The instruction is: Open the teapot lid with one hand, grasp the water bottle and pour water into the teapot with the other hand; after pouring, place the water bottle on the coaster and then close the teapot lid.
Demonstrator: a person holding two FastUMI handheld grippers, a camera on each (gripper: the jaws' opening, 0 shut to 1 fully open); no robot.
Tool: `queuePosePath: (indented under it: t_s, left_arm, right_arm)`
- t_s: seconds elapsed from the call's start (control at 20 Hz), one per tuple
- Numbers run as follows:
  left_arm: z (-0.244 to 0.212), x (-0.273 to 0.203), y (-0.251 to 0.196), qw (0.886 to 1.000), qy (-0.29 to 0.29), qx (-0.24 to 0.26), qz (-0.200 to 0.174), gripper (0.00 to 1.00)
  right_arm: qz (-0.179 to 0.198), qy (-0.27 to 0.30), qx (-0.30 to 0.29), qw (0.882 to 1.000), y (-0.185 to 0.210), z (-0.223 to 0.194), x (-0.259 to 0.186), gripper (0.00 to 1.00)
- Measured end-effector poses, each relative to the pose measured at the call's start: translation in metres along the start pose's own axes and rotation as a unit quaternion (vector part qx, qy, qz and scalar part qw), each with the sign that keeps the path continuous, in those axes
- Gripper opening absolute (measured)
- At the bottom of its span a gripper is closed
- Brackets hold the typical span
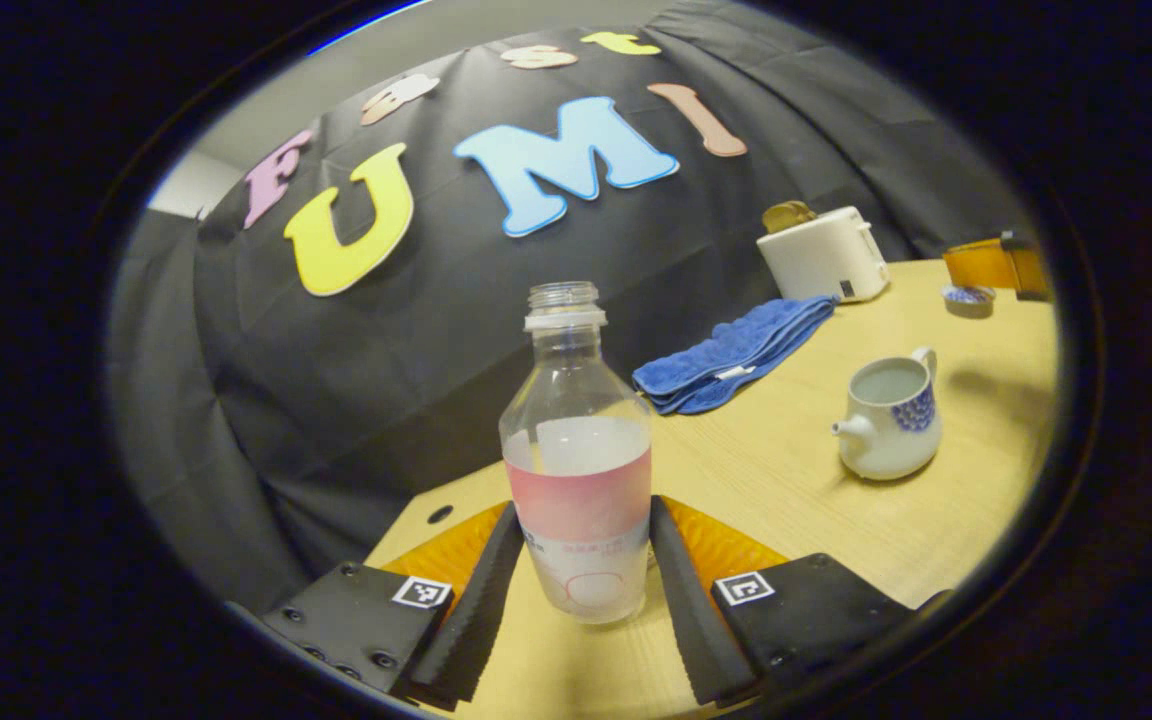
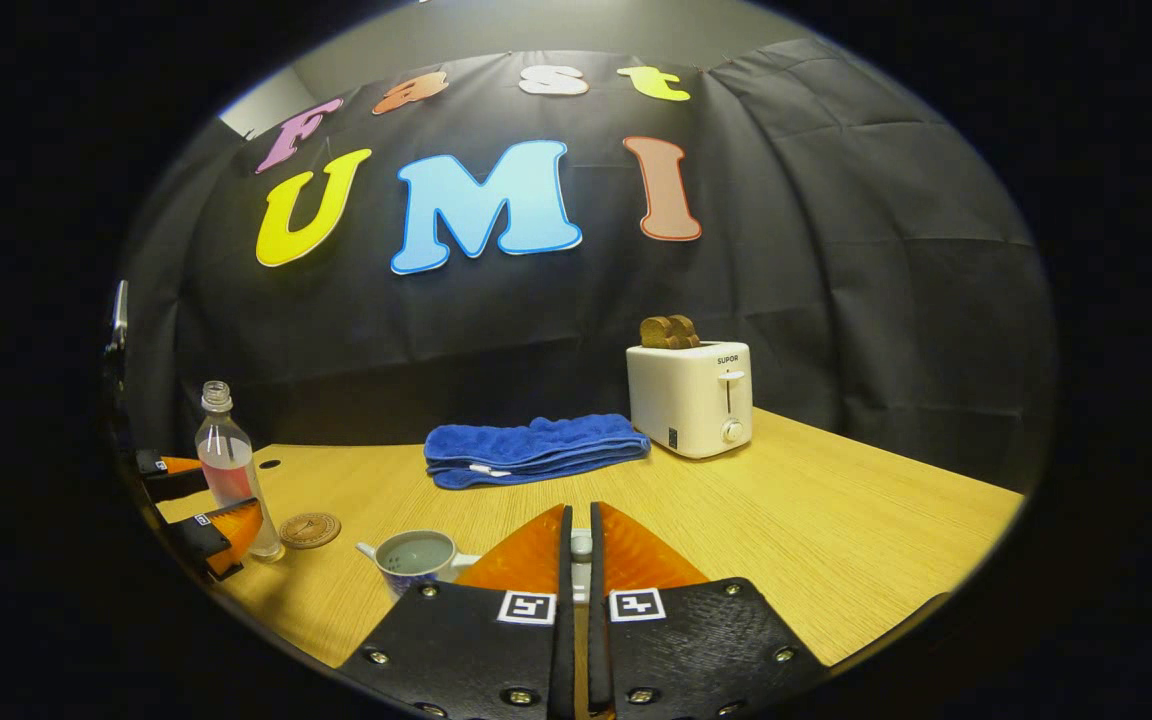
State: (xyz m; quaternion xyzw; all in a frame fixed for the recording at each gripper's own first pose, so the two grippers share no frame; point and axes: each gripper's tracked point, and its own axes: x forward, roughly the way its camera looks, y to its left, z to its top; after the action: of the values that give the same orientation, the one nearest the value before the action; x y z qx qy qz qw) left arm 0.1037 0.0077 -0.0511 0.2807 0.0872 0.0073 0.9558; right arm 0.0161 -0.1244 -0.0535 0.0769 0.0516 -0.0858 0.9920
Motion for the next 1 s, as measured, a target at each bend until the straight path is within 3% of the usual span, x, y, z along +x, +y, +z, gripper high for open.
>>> queuePosePath:
  t_s: [0.25, 0.45, 0.75, 1.0]
  left_arm:
    - [0.015, 0.000, -0.003, 0.994, -0.014, 0.111, -0.003, 0.86]
    - [0.026, 0.001, -0.018, 0.979, -0.026, 0.200, -0.024, 0.86]
    - [0.041, 0.006, -0.041, 0.949, -0.040, 0.308, -0.047, 0.87]
    - [0.050, 0.008, -0.047, 0.911, -0.049, 0.407, -0.049, 0.86]
  right_arm:
    - [-0.001, 0.000, 0.010, 1.000, -0.006, -0.001, -0.002, 0.05]
    - [-0.001, -0.001, 0.014, 1.000, -0.009, -0.001, -0.004, 0.05]
    - [-0.002, -0.005, 0.029, 1.000, -0.014, 0.002, -0.007, 0.05]
    - [-0.005, -0.010, 0.036, 0.999, -0.018, 0.005, -0.009, 0.05]
